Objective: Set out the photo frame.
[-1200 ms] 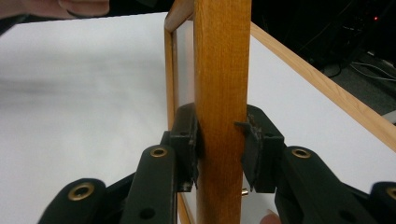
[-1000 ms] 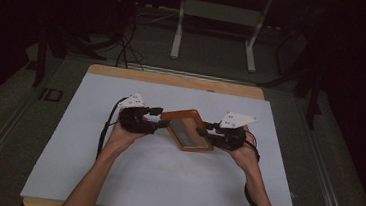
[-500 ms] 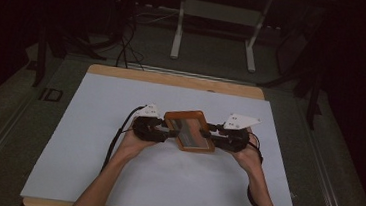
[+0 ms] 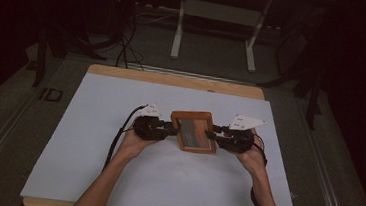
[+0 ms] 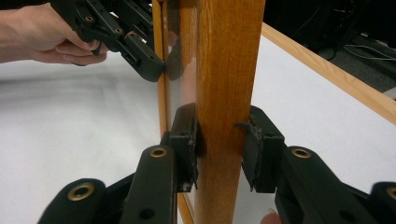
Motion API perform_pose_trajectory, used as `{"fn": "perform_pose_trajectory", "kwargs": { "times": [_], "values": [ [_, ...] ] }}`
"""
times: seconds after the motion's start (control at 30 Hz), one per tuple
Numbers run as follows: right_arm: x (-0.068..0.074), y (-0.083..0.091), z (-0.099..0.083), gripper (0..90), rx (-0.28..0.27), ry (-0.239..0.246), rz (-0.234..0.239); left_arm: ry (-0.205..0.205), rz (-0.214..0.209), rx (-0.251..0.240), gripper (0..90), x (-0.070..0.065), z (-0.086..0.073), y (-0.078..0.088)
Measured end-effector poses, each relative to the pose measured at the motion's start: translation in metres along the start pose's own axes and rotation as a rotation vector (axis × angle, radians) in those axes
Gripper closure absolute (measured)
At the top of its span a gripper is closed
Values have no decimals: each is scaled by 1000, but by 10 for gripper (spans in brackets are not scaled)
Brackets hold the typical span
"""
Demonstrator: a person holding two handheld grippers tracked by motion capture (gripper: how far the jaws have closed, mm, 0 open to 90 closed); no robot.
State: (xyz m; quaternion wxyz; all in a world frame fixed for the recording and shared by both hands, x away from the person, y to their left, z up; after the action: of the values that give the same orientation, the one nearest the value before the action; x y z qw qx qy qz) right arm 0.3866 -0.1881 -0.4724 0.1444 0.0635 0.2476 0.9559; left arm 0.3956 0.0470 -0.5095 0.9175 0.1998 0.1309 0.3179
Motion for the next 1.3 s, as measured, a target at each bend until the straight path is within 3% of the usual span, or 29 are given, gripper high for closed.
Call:
{"fn": "perform_pose_trajectory", "kwargs": {
  "times": [0.23,0.67,0.97,1.3],
  "values": [
    [-1,-3,1,681,-11,-18,17,24,-2,-18,680,5,3,9],
    [-5,-28,9,675,-86,-94,88,65,57,-68,685,20,6,35],
    [-8,-46,9,670,-106,-139,132,80,93,-57,685,27,1,44],
    [-12,-56,2,658,-111,-178,143,89,106,-36,680,29,-4,41]
  ]
}}
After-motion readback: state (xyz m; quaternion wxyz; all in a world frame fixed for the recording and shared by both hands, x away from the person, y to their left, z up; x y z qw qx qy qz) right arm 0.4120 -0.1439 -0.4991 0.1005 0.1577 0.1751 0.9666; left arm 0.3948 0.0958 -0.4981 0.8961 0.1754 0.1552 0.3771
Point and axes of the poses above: each handheld gripper's, and its own axes: y roughly backward along the jaws, z roughly out of its top, x roughly to its left, the point moved 5 cm from there along -y, roughly forward along the jaws, and after that the axes turned 11 degrees about z, right-handed, at the moved point
